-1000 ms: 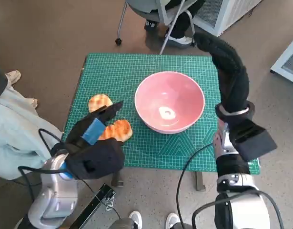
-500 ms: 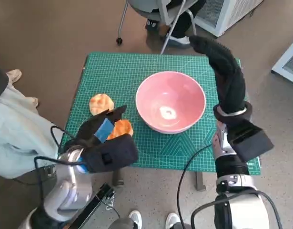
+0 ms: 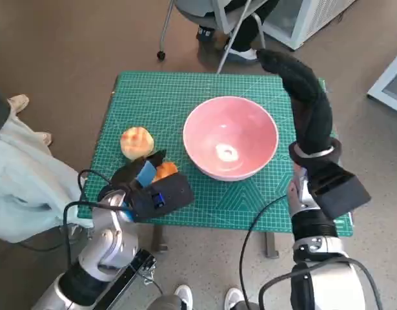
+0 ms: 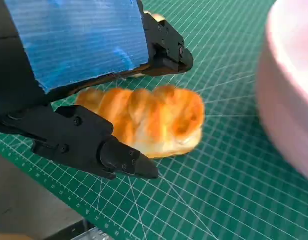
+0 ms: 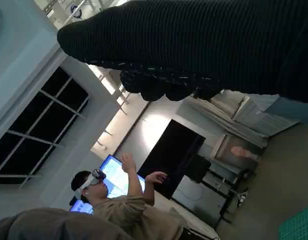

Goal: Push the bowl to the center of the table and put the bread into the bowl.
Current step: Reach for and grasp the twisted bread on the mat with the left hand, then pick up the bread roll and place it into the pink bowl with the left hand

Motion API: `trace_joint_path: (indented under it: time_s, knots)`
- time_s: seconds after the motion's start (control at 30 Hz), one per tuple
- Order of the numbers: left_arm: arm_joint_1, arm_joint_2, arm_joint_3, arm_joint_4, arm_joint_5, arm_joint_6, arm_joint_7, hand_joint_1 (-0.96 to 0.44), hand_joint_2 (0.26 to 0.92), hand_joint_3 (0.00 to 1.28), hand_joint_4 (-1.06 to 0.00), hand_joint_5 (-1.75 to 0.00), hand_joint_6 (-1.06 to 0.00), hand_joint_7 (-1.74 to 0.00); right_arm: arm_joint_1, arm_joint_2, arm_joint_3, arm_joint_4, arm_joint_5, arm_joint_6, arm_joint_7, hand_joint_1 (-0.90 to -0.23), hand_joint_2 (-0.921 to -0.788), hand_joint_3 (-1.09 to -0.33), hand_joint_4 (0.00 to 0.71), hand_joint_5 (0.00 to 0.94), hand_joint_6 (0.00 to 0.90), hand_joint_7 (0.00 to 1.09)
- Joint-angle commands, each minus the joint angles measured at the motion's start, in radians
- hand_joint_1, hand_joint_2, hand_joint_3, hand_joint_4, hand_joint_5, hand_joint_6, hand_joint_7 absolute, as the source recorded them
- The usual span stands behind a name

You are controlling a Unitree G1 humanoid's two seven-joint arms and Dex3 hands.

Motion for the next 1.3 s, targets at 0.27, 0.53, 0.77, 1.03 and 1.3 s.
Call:
trace_joint_path:
  time_s: [0.27, 0.53, 0.77, 1.03, 1.3]
  knots:
    - [0.01, 0.004, 0.032, 0.061, -0.008, -0.125, 0.06, 0.12, 0.707, 0.37, -0.65, -1.38, -0.56, -0.81, 0.026, 0.015, 0.004, 0.011, 0.013, 0.003, 0.008, -0.583, -0.921, -0.728, 0.31, 0.001, -0.001, 0.83]
    - [0.035, 0.021, 0.073, 0.011, -0.013, -0.192, 0.066, 0.01, 0.606, 0.62, -0.67, -1.44, -0.69, -1.03, 0.025, 0.018, 0.008, 0.01, 0.014, 0.001, 0.011, -0.575, -0.921, -0.743, 0.308, 0.0, -0.001, 0.83]
    - [0.052, 0.04, 0.128, -0.062, -0.016, -0.232, 0.057, 0.0, 0.603, 0.64, -0.66, -1.46, -0.69, -1.06, 0.026, 0.019, 0.01, 0.006, 0.021, 0.001, 0.017, -0.57, -0.921, -0.75, 0.298, 0.0, -0.001, 0.83]
    - [0.072, 0.044, 0.196, -0.258, -0.006, -0.235, 0.049, 0.0, 0.759, 0.33, -0.72, -1.21, -0.68, -1.11, 0.025, 0.018, 0.006, 0.009, 0.037, 0.006, 0.031, -0.571, -0.921, -0.749, 0.296, 0.0, -0.001, 0.83]
    - [0.064, 0.025, 0.256, -0.355, -0.013, -0.348, 0.126, 0.0, 0.833, 0.18, -0.75, -1.09, -0.67, -1.15, 0.02, 0.017, 0.002, 0.022, 0.055, 0.008, 0.043, -0.572, -0.921, -0.743, 0.297, 0.001, -0.001, 0.83]
